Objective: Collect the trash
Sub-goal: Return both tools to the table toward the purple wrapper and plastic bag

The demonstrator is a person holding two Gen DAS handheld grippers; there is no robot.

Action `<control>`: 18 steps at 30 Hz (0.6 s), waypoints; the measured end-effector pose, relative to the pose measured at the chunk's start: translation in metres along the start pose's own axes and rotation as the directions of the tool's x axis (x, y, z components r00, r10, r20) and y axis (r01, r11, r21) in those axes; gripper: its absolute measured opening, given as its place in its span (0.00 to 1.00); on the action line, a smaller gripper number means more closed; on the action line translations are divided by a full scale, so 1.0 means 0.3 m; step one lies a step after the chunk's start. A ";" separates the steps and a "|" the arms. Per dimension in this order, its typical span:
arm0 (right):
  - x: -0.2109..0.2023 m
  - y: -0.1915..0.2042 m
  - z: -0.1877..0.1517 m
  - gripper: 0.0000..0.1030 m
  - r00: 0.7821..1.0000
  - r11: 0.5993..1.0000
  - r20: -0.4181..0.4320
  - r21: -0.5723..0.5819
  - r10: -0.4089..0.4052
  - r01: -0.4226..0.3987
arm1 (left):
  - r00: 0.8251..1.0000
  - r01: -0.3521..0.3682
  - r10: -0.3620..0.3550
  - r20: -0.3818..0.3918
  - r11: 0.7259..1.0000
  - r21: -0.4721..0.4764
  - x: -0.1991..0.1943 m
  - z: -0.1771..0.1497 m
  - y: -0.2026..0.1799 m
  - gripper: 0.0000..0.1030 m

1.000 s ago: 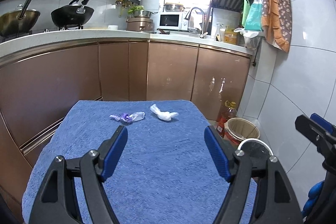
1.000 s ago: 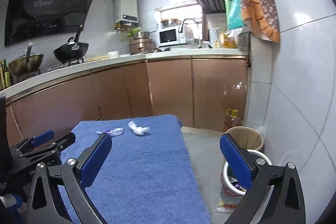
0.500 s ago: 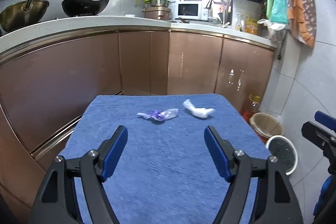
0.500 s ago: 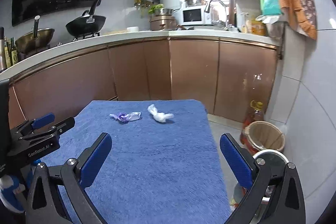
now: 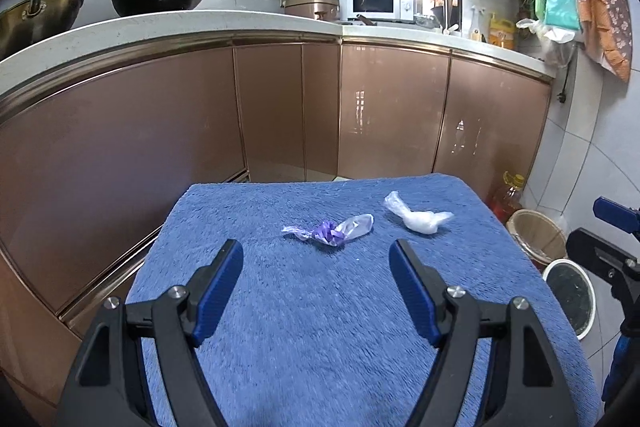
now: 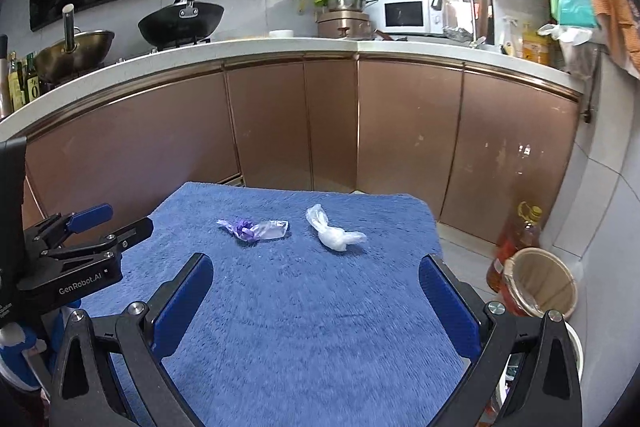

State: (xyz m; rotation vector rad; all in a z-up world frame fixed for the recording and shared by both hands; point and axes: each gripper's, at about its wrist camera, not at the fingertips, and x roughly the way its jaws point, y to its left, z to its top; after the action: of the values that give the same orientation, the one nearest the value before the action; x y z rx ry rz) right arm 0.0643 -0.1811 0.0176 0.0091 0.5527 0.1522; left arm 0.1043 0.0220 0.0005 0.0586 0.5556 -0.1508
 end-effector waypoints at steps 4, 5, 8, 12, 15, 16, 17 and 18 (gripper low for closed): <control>0.072 -0.022 0.001 1.00 1.000 1.000 -0.018 -0.005 0.017 -0.017 | 1.000 -0.003 0.003 -0.023 1.000 0.006 0.069 0.008 -0.003 0.72; 0.093 -0.028 0.001 1.00 1.000 1.000 -0.025 -0.005 0.019 -0.019 | 1.000 -0.001 0.002 -0.030 1.000 0.006 0.088 0.011 -0.006 0.72; 0.151 -0.053 -0.001 1.00 0.999 1.000 -0.044 0.003 0.031 -0.031 | 0.999 -0.004 0.005 -0.049 1.000 0.016 0.142 0.013 -0.016 0.72; 0.218 -0.081 -0.004 1.00 0.997 0.999 -0.061 0.005 0.045 -0.044 | 0.998 -0.003 0.004 -0.070 1.000 0.025 0.211 0.021 -0.031 0.72; 0.269 -0.104 -0.005 1.00 0.996 0.998 -0.072 0.008 0.056 -0.055 | 0.997 -0.005 0.007 -0.081 0.999 0.034 0.259 0.026 -0.045 0.72; 0.284 -0.110 -0.003 1.00 0.995 0.998 -0.075 0.007 0.059 -0.058 | 0.996 -0.004 0.007 -0.084 0.999 0.038 0.273 0.027 -0.051 0.72; 0.300 -0.116 -0.003 1.00 0.995 0.998 -0.078 0.006 0.061 -0.061 | 0.996 -0.003 0.007 -0.086 0.999 0.042 0.284 0.028 -0.055 0.72; 0.316 -0.120 -0.003 1.00 0.995 0.998 -0.082 0.005 0.064 -0.063 | 0.996 -0.004 0.008 -0.090 0.999 0.048 0.299 0.030 -0.062 0.72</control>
State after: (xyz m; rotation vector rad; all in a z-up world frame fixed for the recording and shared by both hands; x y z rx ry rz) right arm 0.1487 -0.2027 -0.0346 0.0233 0.6350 0.2146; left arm 0.1812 -0.0086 -0.0397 0.1140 0.6416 -0.1564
